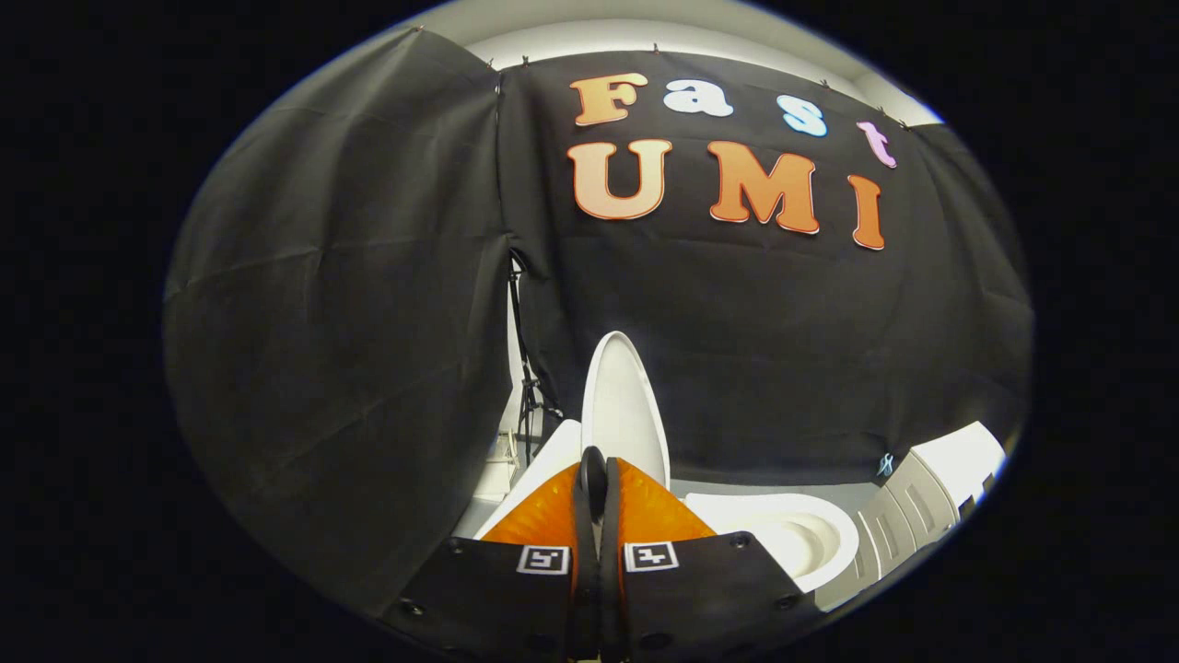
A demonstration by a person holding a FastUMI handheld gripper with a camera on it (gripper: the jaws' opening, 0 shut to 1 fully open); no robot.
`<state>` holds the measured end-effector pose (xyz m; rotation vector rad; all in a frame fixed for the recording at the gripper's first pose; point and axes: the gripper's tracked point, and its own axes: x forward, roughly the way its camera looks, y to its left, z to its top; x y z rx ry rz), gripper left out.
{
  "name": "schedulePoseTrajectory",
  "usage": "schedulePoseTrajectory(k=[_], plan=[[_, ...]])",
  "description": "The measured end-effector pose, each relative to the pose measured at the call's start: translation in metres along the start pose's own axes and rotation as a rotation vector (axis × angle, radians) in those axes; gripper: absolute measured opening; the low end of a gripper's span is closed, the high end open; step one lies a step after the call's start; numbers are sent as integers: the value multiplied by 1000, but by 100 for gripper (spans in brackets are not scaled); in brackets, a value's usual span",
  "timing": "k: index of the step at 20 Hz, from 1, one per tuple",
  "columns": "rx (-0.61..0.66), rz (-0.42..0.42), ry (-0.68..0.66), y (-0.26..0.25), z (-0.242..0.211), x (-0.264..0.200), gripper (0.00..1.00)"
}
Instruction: Open the toilet lid.
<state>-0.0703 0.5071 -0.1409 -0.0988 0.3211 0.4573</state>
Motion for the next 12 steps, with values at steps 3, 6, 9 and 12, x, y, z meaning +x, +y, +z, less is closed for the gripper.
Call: schedulePoseTrajectory(k=[3,6,9,12], plan=[[22,53,-6,6,3,-3,21],[25,44,-81,-10,28,-12,54],[68,74,-114,-18,39,-25,88],[111,78,-138,-39,48,-40,99]])
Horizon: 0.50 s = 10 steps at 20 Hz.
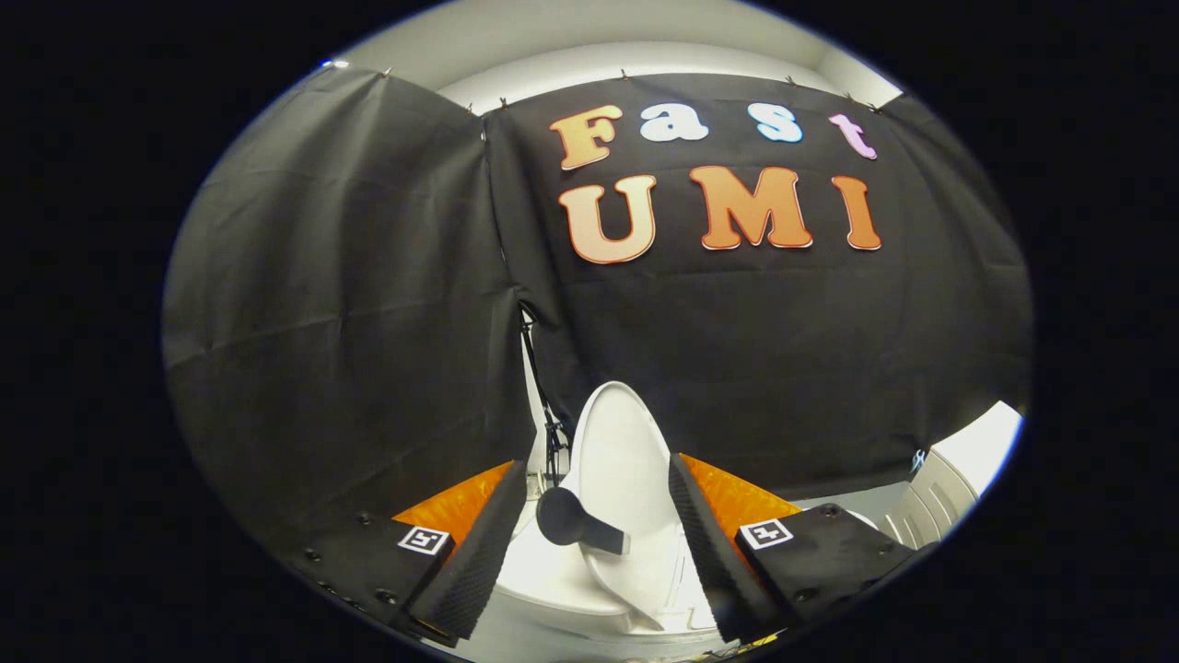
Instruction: Open the toilet lid.
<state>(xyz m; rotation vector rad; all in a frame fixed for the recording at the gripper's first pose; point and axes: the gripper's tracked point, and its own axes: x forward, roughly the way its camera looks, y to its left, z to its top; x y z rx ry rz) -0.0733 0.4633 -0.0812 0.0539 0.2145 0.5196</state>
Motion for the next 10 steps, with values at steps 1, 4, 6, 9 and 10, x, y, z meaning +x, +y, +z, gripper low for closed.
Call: schedulePoseTrajectory(k=[1,4,6,9,10], plan=[[12,-5,-7,-9,4,-5,99],[41,-36,-23,-42,14,-19,99],[51,-68,-33,-67,23,-28,98],[43,-132,-46,-110,34,-42,97],[34,-160,-51,-127,37,-47,97]])
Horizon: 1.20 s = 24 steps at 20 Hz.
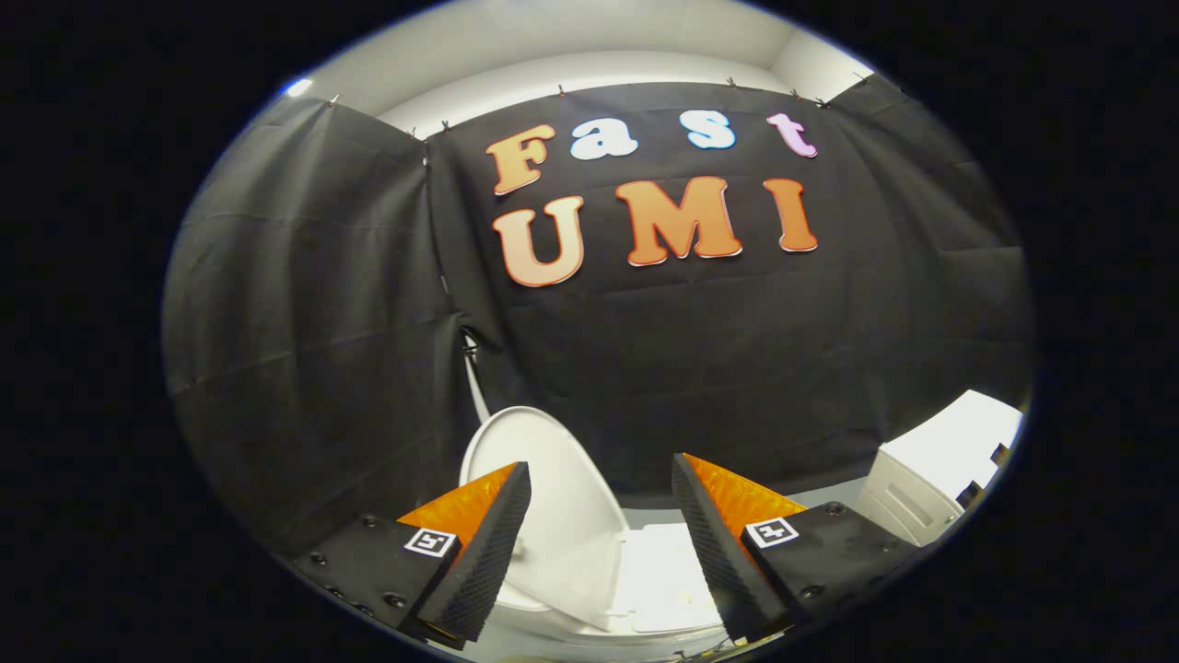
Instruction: Open the toilet lid.
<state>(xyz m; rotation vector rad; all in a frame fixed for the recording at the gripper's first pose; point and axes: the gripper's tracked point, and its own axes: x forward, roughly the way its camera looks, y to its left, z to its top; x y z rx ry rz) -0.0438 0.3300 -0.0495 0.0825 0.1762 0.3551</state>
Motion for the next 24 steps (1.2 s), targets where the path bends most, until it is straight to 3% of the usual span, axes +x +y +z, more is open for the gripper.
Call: schedulePoseTrajectory(k=[11,24], plan=[[12,-203,-2,-129,5,-22,98],[16,-243,-2,-199,11,-26,98]])
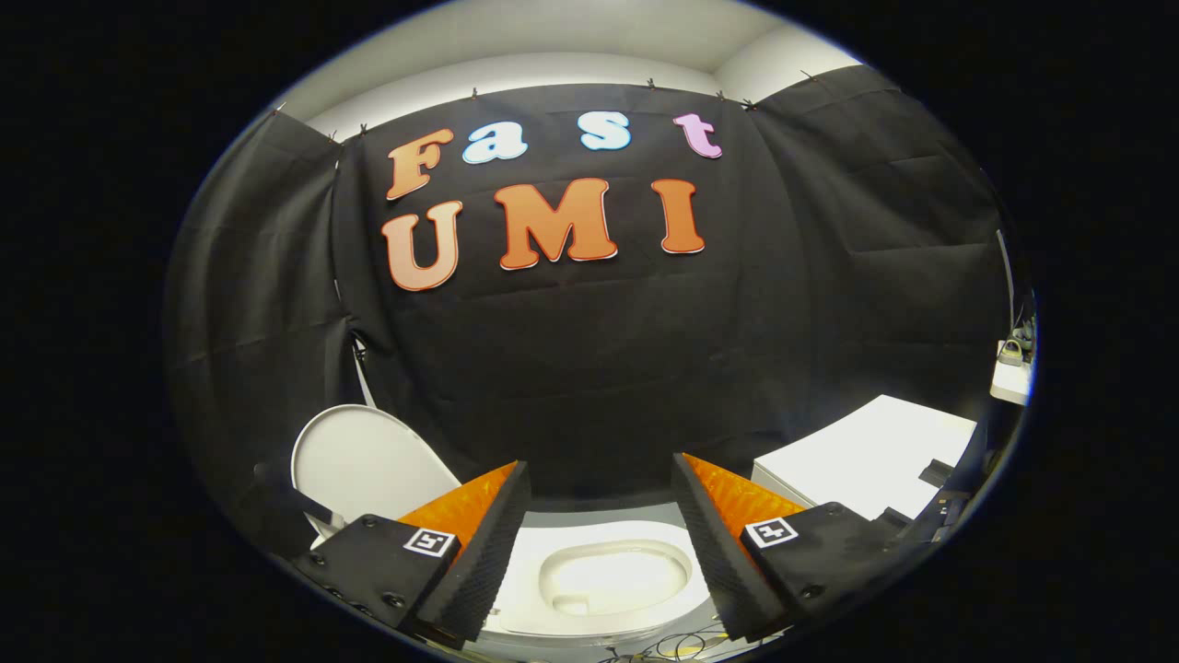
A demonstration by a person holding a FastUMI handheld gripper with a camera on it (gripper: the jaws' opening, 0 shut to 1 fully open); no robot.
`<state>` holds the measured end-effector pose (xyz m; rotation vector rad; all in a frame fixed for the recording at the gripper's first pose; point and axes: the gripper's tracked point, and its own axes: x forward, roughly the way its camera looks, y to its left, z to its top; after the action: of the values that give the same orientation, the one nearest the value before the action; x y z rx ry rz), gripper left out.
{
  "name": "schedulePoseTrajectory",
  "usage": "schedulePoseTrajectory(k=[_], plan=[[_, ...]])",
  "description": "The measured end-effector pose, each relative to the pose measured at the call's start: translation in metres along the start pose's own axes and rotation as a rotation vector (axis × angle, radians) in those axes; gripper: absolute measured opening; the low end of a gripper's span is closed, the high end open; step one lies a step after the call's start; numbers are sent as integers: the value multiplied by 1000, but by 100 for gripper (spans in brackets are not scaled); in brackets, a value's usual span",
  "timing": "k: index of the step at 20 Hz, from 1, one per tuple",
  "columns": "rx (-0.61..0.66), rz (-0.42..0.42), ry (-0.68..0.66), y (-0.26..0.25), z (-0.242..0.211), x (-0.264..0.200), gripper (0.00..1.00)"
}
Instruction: Open the toilet lid.
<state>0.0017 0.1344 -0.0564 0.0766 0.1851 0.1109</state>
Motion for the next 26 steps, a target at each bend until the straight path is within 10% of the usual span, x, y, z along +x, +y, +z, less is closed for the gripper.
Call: schedulePoseTrajectory(k=[26], plan=[[-48,-18,16,6,-2,-3,99]])
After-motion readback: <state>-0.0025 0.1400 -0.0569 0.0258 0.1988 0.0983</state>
